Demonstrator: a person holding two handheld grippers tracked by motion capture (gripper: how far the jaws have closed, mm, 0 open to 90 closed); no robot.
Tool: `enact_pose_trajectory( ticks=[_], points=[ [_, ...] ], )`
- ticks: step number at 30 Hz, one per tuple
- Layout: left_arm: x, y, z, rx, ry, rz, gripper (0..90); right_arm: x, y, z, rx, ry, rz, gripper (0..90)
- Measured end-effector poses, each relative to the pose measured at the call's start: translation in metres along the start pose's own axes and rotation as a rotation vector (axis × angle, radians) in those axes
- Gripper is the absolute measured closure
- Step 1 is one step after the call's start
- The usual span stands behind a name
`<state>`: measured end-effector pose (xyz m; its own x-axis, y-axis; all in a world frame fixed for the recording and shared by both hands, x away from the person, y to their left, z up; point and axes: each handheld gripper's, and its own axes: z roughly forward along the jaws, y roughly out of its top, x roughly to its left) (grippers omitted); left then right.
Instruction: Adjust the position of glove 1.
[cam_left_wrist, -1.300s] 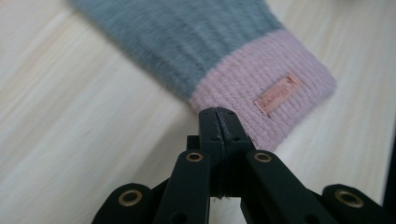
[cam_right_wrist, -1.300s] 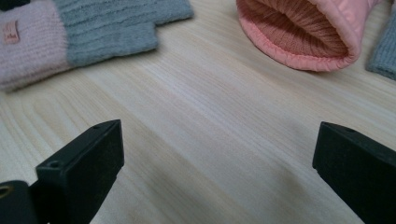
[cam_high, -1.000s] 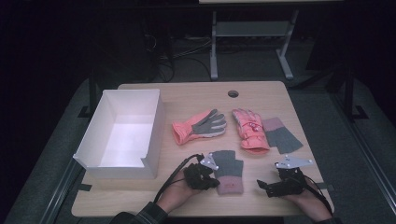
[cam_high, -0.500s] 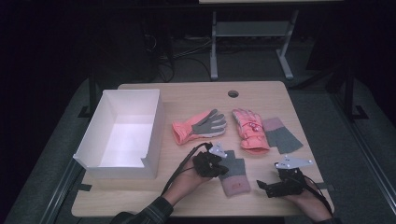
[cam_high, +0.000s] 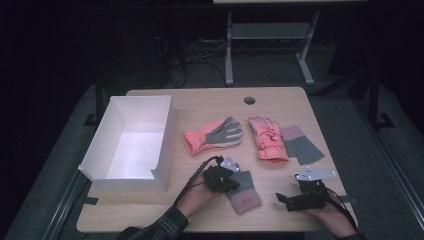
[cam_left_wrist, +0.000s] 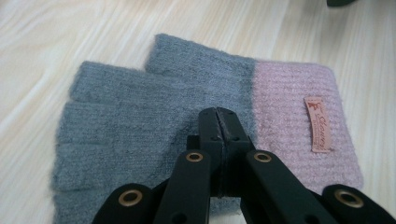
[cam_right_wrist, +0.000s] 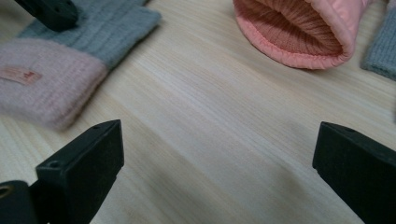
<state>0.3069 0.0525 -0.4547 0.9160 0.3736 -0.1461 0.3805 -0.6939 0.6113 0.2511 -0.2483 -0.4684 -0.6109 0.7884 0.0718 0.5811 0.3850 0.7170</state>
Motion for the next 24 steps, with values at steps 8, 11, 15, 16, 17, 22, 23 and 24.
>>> enact_pose_trajectory(
  ticks=[8, 11, 15, 16, 17, 22, 23, 24],
  points=[
    [0.001, -0.004, -0.010, -0.036, 0.005, -0.010, 76.8, 0.001, 0.001, 0.000, -0.002, 0.022, -0.004, 1.6],
    [0.001, -0.006, -0.017, -0.057, -0.001, -0.019, 66.7, 0.001, 0.000, 0.000, -0.006, 0.023, -0.004, 1.6],
    [0.001, -0.015, -0.031, -0.090, -0.006, -0.022, 41.6, 0.001, 0.001, -0.002, -0.004, 0.022, -0.007, 1.6],
    [0.001, -0.018, -0.034, -0.093, 0.000, -0.010, 41.6, 0.001, 0.002, -0.003, 0.001, 0.021, -0.003, 1.6],
    [0.001, -0.021, -0.037, -0.104, 0.006, -0.006, 39.6, 0.001, 0.003, -0.004, 0.004, 0.022, 0.005, 1.6],
    [0.000, -0.040, -0.047, -0.100, 0.019, 0.006, 24.3, 0.001, 0.007, -0.008, 0.033, 0.048, 0.017, 1.6],
    [-0.001, -0.043, -0.047, -0.094, 0.024, 0.005, 19.5, 0.002, 0.007, -0.007, 0.042, 0.042, 0.020, 1.6],
    [-0.001, -0.047, -0.048, -0.086, 0.027, 0.006, 19.5, 0.002, 0.007, -0.007, 0.042, 0.042, 0.020, 1.6]
  ],
)
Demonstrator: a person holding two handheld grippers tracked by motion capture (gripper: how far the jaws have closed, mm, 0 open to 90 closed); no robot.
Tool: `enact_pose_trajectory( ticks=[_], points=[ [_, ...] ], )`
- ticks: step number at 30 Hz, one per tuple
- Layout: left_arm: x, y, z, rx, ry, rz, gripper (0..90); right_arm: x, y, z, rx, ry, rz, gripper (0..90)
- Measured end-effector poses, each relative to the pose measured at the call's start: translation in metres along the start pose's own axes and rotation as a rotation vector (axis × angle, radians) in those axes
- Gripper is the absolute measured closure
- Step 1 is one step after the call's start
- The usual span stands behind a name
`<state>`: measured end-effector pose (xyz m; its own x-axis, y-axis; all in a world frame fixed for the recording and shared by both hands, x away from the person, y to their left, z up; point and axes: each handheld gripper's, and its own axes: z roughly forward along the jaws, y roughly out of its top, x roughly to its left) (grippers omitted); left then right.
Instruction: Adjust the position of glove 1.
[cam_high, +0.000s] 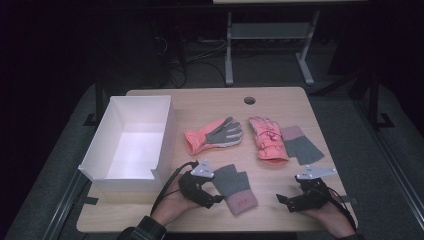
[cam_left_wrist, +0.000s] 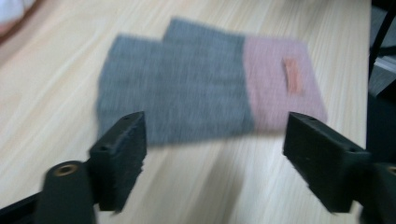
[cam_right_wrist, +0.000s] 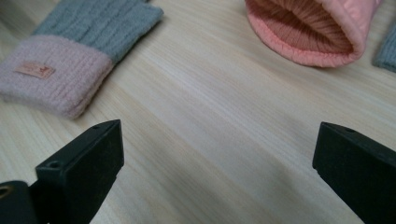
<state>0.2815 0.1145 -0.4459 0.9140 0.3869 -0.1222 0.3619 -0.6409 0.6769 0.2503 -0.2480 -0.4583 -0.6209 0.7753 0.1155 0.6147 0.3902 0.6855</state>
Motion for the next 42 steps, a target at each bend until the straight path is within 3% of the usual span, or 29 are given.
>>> enact_pose_trajectory(
  ticks=[2, 7, 13, 14, 15, 16, 19, 21, 22, 23, 26, 28, 34, 42],
  points=[
    [-0.001, -0.007, -0.002, -0.001, 0.009, 0.001, 16.2, -0.001, 0.001, 0.000, 0.018, 0.001, 0.004, 1.7],
    [-0.004, -0.018, -0.008, -0.006, 0.018, -0.006, 13.8, -0.006, 0.002, -0.001, 0.015, -0.005, 0.008, 11.6],
    [-0.002, -0.022, -0.011, -0.003, 0.029, -0.019, 14.1, -0.016, 0.007, -0.007, -0.004, -0.065, 0.005, 24.8],
    [0.000, -0.022, -0.011, -0.015, 0.033, -0.024, 14.6, -0.022, 0.010, -0.009, -0.018, -0.065, 0.024, 33.1],
    [0.000, -0.022, -0.011, -0.015, 0.033, -0.024, 14.5, -0.022, 0.010, -0.009, -0.018, -0.065, 0.024, 33.1],
    [0.001, -0.022, -0.011, -0.008, 0.035, -0.014, 14.6, -0.027, 0.014, -0.010, -0.028, -0.073, 0.040, 45.2],
    [0.000, -0.021, -0.011, -0.023, 0.029, -0.036, 14.7, -0.038, 0.020, -0.011, -0.036, -0.075, 0.052, 62.0],
    [0.001, -0.021, -0.011, -0.023, 0.029, -0.034, 14.7, -0.040, 0.022, -0.011, -0.033, -0.073, 0.056, 66.2],
    [0.001, -0.021, -0.010, -0.022, 0.030, -0.032, 14.7, -0.050, 0.026, -0.009, -0.039, -0.089, 0.064, 77.2],
    [0.000, -0.021, -0.010, -0.024, 0.032, -0.032, 14.7, -0.050, 0.026, -0.009, -0.039, -0.089, 0.064, 77.2],
    [0.001, -0.022, -0.010, -0.024, 0.039, -0.010, 14.8, -0.061, 0.032, -0.008, -0.036, -0.115, 0.067, 89.8],
    [0.000, -0.022, -0.009, -0.032, 0.038, -0.026, 15.0, -0.074, 0.038, -0.007, -0.048, -0.159, 0.068, 90.0],
    [0.002, -0.021, -0.012, -0.046, 0.042, -0.042, 18.7, -0.094, 0.043, 0.001, -0.046, -0.230, 0.082, 90.0],
    [0.004, -0.023, -0.012, -0.032, 0.052, -0.051, 17.2, -0.113, 0.037, 0.004, -0.011, -0.261, 0.102, 90.0]
  ],
)
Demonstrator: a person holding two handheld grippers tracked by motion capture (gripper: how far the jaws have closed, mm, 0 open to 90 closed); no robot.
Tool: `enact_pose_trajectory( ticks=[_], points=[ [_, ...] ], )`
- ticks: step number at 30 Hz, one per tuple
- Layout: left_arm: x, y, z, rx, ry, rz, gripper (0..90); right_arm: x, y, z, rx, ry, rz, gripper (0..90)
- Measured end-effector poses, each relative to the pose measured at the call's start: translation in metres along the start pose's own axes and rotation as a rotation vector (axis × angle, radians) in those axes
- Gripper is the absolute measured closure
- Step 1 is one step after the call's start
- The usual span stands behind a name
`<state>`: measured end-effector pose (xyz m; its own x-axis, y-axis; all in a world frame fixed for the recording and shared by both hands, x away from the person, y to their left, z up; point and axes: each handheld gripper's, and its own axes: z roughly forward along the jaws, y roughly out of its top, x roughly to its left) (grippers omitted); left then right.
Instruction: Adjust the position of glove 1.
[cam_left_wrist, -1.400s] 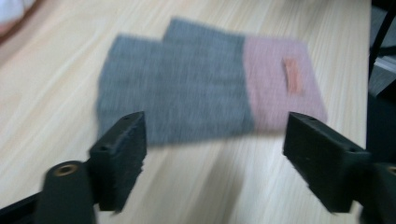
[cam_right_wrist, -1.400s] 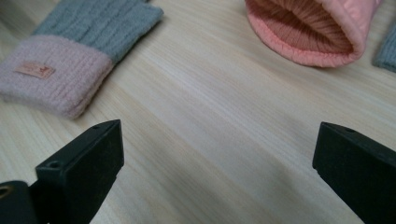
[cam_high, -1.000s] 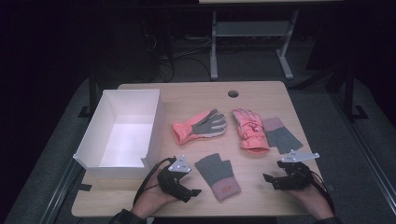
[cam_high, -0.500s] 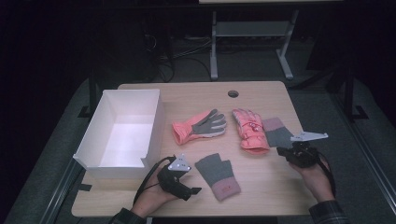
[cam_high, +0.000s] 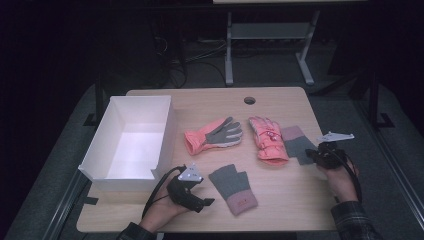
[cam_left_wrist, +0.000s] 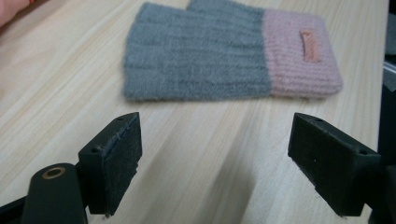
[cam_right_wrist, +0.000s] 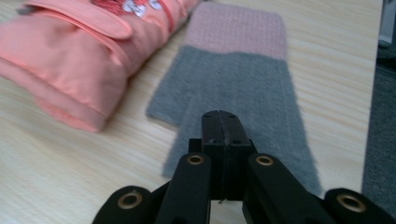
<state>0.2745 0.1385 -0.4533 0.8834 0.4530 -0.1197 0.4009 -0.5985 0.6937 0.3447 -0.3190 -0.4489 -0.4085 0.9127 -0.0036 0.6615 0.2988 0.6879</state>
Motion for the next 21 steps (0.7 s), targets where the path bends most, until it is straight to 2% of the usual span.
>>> enact_pose_trajectory(
  ticks=[6, 8, 9, 10, 16, 21],
  points=[
    [0.001, 0.000, 0.000, 0.018, -0.003, 0.004, 17.1, -0.008, -0.008, 0.011, 0.048, 0.009, 0.004, 90.0],
    [0.002, 0.000, 0.000, 0.020, -0.001, 0.006, 17.1, -0.009, -0.009, 0.011, 0.046, 0.019, 0.007, 90.0],
    [0.001, 0.000, 0.001, 0.013, -0.003, -0.005, 17.1, -0.009, -0.009, 0.011, 0.046, 0.019, 0.007, 90.0],
    [0.001, 0.000, 0.001, 0.027, -0.003, 0.006, 17.1, -0.008, -0.010, 0.009, 0.055, 0.018, 0.000, 90.0],
    [0.000, 0.000, 0.002, 0.016, -0.004, -0.006, 17.2, -0.003, -0.018, -0.001, 0.076, 0.035, -0.011, 90.0],
    [-0.001, 0.001, 0.002, 0.015, -0.008, 0.001, 17.2, 0.003, -0.023, -0.009, 0.098, 0.041, -0.020, 90.0]
  ],
)
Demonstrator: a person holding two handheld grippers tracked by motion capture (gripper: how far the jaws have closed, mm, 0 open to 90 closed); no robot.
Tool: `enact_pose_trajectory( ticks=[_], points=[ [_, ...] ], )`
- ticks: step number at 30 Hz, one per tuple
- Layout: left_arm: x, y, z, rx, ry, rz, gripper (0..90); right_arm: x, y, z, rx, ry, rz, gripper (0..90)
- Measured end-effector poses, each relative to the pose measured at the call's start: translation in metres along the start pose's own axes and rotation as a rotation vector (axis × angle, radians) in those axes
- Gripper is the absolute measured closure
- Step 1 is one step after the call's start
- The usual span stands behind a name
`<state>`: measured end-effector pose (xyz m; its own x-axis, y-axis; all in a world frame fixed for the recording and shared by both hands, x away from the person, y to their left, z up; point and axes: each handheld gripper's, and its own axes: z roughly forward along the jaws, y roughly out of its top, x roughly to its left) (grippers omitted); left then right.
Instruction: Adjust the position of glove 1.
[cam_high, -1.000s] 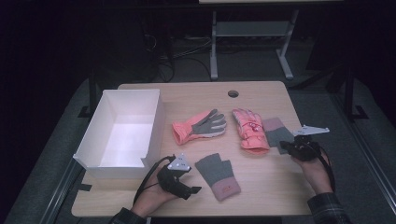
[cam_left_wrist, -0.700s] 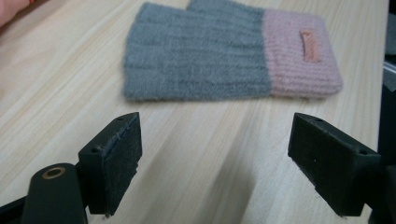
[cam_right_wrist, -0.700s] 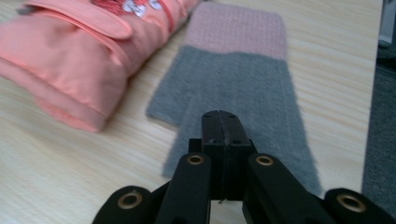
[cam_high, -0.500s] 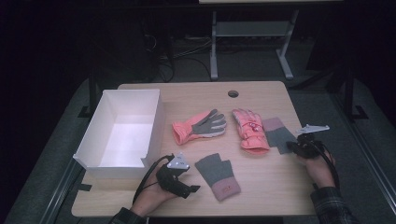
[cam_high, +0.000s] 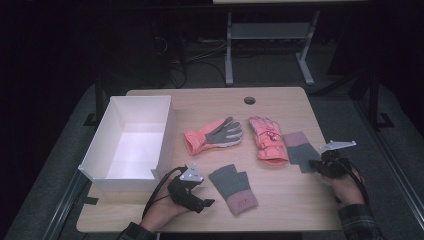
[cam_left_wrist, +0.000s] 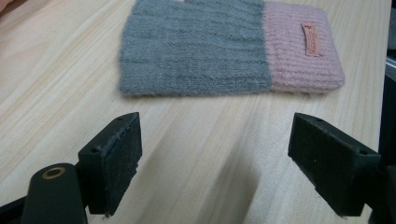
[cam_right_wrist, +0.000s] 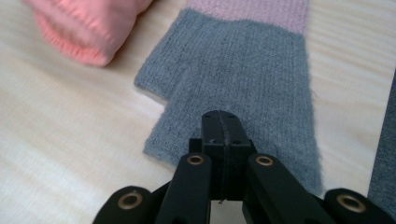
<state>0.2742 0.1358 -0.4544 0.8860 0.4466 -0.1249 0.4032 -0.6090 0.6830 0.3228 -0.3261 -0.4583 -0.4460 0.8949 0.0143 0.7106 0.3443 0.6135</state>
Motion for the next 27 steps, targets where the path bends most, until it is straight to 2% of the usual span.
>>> enact_pose_trajectory(
  ticks=[1, 4, 7, 12, 15, 23, 25, 26, 27],
  points=[
    [0.000, 0.000, 0.000, 0.016, -0.002, 0.016, 17.2, 0.003, -0.004, -0.003, 0.005, 0.006, -0.008, 90.0],
    [0.000, 0.000, 0.000, 0.017, -0.001, 0.017, 17.2, 0.006, -0.007, -0.007, 0.015, 0.011, -0.009, 90.0],
    [0.001, 0.000, -0.001, 0.025, 0.000, 0.029, 17.2, 0.015, -0.016, -0.014, 0.021, 0.045, -0.016, 90.0],
    [0.000, 0.000, 0.000, 0.017, 0.000, 0.008, 17.2, 0.023, -0.026, -0.021, 0.019, 0.075, -0.034, 90.0],
    [0.000, -0.001, -0.001, 0.031, -0.003, 0.016, 17.2, 0.031, -0.033, -0.028, 0.027, 0.089, -0.049, 90.0],
    [0.000, -0.001, -0.001, 0.030, -0.004, 0.017, 17.2, 0.047, -0.047, -0.039, 0.038, 0.126, -0.075, 90.0],
    [-0.001, 0.000, 0.000, 0.022, -0.004, 0.011, 17.2, 0.050, -0.049, -0.043, 0.035, 0.121, -0.084, 90.0],
    [0.000, 0.000, -0.001, 0.031, -0.004, 0.021, 17.2, 0.049, -0.049, -0.046, 0.019, 0.109, -0.083, 90.0],
    [0.000, 0.000, -0.001, 0.033, -0.005, 0.018, 17.2, 0.042, -0.048, -0.051, -0.006, 0.084, -0.076, 90.0]
  ],
)
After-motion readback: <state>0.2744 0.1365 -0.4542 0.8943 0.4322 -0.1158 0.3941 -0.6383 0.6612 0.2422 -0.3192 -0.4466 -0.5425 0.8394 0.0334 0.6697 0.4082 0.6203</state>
